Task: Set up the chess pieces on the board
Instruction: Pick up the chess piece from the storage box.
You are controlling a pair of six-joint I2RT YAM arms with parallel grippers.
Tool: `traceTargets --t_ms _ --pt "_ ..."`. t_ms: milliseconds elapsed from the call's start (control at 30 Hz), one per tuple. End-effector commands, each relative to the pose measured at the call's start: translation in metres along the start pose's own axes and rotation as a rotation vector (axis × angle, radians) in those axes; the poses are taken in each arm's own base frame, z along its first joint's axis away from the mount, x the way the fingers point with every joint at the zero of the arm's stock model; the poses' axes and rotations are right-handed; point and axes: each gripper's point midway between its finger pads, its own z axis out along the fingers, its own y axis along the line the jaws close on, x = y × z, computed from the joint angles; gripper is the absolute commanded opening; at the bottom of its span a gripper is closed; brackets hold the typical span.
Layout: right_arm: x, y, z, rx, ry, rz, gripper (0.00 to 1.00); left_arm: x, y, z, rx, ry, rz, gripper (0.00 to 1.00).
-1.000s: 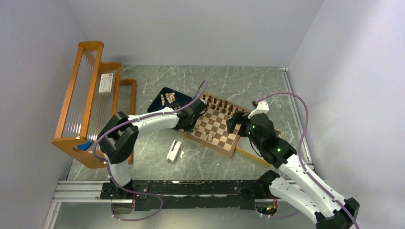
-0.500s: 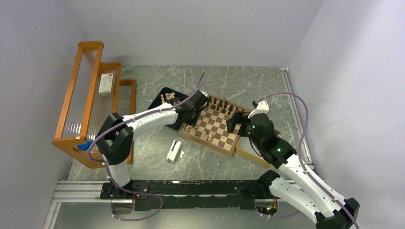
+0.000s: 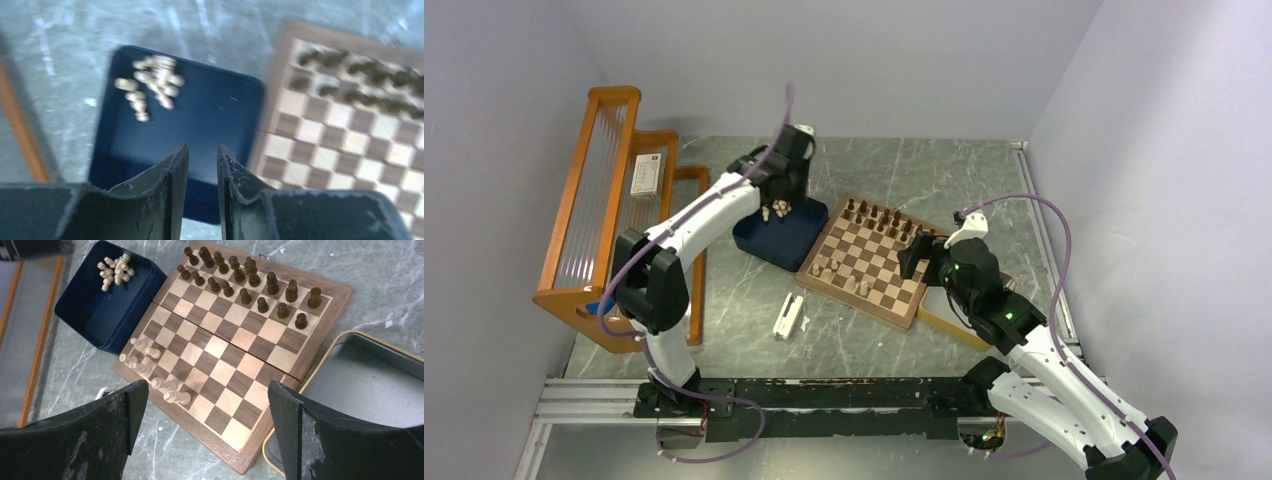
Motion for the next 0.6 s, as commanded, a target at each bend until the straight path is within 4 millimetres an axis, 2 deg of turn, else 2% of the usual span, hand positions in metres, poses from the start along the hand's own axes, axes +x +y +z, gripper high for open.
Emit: traceTargets --t_ms 0,67,233,367,567 --pt "-0.006 0.007 -0.002 -0.038 -0.035 0.015 0.94 -0.026 0.046 0.023 -0.041 -0.037 -0.048 0.32" --pt "-0.008 0.008 -0.002 -0.042 -0.043 0.015 0.95 -0.027 0.060 0.038 -0.052 -0.024 -0.068 0.32" --pt "-0.014 0.013 -0.003 -0.061 -0.054 0.022 0.95 -0.021 0.078 0.074 -0.052 0.006 -0.059 0.31" --pt "-0.013 0.010 0.000 -0.040 -0.046 0.009 0.95 -0.007 0.083 0.101 -0.038 0.058 -0.058 0.30" --pt "-0.011 0.008 0.001 -0.028 -0.042 0.009 0.95 0.006 0.081 0.115 -0.020 0.066 -0.041 0.32"
